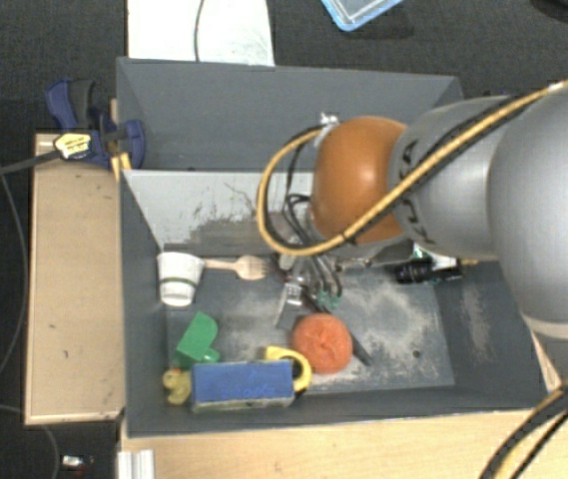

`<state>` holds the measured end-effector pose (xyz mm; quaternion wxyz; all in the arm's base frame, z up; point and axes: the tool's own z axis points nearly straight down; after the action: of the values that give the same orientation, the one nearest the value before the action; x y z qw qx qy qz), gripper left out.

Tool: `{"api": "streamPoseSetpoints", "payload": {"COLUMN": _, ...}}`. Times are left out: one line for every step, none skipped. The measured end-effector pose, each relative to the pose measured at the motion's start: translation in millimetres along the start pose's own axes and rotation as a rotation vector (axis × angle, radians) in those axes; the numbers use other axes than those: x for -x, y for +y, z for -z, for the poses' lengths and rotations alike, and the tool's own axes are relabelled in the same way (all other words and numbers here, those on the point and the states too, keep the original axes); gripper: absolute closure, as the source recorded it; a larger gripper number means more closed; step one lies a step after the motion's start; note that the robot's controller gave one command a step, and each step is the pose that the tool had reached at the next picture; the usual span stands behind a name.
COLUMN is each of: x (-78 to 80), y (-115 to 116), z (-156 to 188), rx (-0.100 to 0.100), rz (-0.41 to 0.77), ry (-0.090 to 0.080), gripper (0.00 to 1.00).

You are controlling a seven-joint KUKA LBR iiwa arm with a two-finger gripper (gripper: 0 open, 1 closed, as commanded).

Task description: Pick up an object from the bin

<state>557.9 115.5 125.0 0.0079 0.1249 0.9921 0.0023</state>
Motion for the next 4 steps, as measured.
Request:
{"api": "streamPoseSetpoints", "payload": {"x": -12.6, "y": -6.6, "z": -5.2, "rx": -0.002, "rz": 0.005, "ry": 0.003, "gripper": 0.00}}
{"api": "streamPoseSetpoints", "payload": {"x": -8.5, "y": -5.5, "z": -9.8, "rx": 0.000, "rz": 0.286, "ry": -0.001, "gripper": 0.00}}
{"api": "streamPoseSetpoints", "payload": {"x": 30.1, "y": -55.3, "z": -10.5, "rx": -0.001, "rz": 0.226, "ry": -0.002, "gripper": 0.00}}
{"api": "streamPoseSetpoints", "payload": {"x": -41.4, "y": -58.1, "z": -14.0, "rx": 0.003, "rz": 0.319, "ry": -0.002, "gripper": 0.00}}
